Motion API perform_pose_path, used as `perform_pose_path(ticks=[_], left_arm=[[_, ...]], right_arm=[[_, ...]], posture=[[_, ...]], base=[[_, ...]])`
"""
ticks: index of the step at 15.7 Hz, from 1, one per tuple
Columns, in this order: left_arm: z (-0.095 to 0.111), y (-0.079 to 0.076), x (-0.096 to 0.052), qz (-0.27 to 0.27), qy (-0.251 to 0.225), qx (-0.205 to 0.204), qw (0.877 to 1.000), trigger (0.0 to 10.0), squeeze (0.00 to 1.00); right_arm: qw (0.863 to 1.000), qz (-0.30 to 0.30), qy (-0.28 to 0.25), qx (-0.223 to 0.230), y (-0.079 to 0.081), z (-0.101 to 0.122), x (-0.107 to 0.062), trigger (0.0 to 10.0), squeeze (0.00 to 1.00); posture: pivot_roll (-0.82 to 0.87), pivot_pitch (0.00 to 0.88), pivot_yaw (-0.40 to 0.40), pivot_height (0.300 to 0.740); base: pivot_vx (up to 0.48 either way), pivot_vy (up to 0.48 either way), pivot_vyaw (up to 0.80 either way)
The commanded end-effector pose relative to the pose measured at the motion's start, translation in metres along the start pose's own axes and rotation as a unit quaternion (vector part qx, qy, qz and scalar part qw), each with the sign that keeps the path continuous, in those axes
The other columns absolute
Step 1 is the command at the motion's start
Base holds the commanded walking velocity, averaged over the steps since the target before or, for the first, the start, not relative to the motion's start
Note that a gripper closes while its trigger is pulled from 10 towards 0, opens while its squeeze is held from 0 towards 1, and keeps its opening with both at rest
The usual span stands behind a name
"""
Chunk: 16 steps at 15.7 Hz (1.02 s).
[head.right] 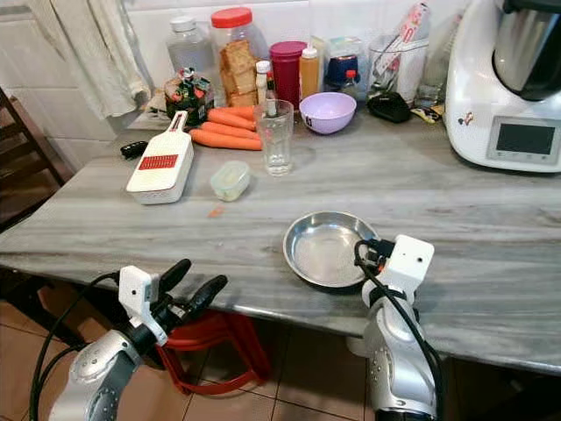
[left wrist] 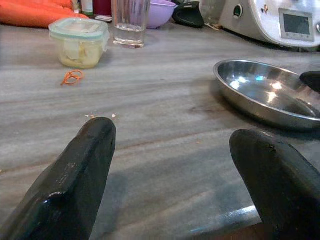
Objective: Setting the table
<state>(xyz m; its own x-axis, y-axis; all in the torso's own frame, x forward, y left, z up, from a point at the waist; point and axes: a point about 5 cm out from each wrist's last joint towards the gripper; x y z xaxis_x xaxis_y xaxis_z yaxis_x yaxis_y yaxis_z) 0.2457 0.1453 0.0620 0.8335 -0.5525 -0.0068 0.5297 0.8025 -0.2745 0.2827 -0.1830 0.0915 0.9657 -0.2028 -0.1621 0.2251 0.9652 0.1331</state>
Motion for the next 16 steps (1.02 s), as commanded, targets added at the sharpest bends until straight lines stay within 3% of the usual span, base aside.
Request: perform_pose_path(ticks=[1, 7, 11, 15, 16], left_arm=[[0.002, 0.002, -0.002, -0.003, 0.003, 0.004, 1.000, 10.0, 0.00], [0.001, 0.006, -0.003, -0.006, 0.006, 0.005, 1.000, 10.0, 0.00], [-0.003, 0.023, -0.005, 0.084, 0.011, 0.026, 0.996, 10.0, 0.00], [0.002, 0.033, -0.001, 0.192, -0.005, 0.065, 0.979, 10.0, 0.00], [0.004, 0.034, -0.001, 0.198, -0.008, 0.067, 0.978, 10.0, 0.00]], right_arm=[[1.000, 0.002, 0.003, 0.007, 0.004, 0.000, 0.001, 10.0, 1.00], [0.998, 0.013, -0.060, -0.029, 0.006, 0.018, -0.001, 10.0, 1.00], [0.993, 0.036, -0.096, -0.063, 0.011, 0.026, -0.007, 10.0, 1.00], [0.987, 0.051, -0.127, -0.086, 0.012, 0.034, -0.015, 10.0, 1.00], [0.985, 0.055, -0.135, -0.088, 0.012, 0.036, -0.016, 10.0, 1.00]], posture=[[-0.06, 0.000, 0.103, 0.740], [-0.05, 0.000, 0.105, 0.740], [-0.05, 0.000, 0.101, 0.740], [-0.05, 0.000, 0.095, 0.740], [-0.05, 0.000, 0.095, 0.740]], base=[[0.000, 0.000, 0.00], [0.000, 0.000, 0.00], [0.000, 0.000, 0.00], [0.000, 0.000, 0.00], [0.000, 0.000, 0.00]])
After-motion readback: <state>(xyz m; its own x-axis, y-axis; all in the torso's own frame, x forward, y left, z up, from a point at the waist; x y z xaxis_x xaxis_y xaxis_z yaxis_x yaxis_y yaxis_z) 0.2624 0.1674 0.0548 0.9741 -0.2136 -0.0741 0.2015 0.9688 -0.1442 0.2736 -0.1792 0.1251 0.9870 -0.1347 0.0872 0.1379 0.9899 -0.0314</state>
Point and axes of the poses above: a point about 5 cm out from each wrist's last joint towards the gripper, its own x axis pointing out of the wrist towards the gripper, its own z axis along the axis of the wrist's last joint, y = z × x, and after that the axes turned 4 degrees about -x, right-handed
